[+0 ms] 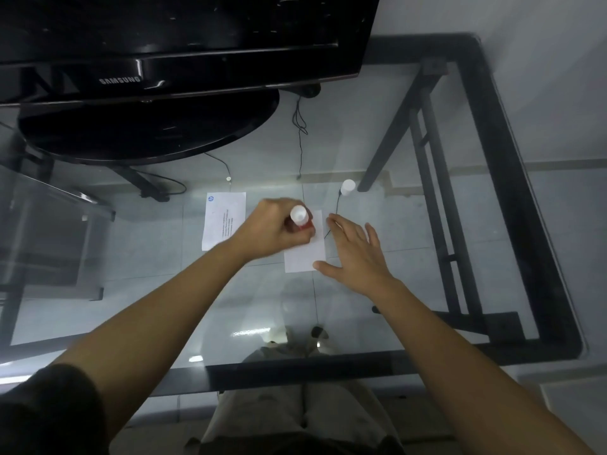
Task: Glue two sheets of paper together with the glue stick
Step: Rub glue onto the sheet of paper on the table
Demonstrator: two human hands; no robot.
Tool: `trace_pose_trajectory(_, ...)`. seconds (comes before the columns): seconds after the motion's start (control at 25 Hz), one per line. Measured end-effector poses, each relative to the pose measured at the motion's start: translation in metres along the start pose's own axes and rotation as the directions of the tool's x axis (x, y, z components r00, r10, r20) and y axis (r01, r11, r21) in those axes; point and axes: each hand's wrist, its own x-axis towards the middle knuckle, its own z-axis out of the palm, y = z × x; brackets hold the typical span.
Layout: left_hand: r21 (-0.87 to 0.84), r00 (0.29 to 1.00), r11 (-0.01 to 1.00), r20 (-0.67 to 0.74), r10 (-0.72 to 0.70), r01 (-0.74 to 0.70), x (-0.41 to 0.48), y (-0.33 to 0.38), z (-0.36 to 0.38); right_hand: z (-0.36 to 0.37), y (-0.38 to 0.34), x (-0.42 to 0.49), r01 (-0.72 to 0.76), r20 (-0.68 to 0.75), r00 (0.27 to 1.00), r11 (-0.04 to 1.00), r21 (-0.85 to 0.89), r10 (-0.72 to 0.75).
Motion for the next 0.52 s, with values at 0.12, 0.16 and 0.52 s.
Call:
trace_pose_trajectory(0.12,-0.017,0.993,0.999,0.111,0.047,-0.045,-0.018,0.007,0.01,0.001,0.001,-0.001,-0.022,-0.002,1.0,0.999,0.025,0.023)
trace_pose_trajectory(0.16,-0.011,0.994,0.999,0.102,0.042,-0.041,-0.014,0.006,0.008,0.001,0.001,0.0,-0.02,0.002,1.0,0.999,0.027,0.02)
trace_pose_trajectory(0.52,0.006,0.995,0.999,0.081,0.051,-0.051,-0.008,0.007,0.01,0.001,0.001,-0.001,-0.014,0.004,1.0,0.997,0.081,0.014)
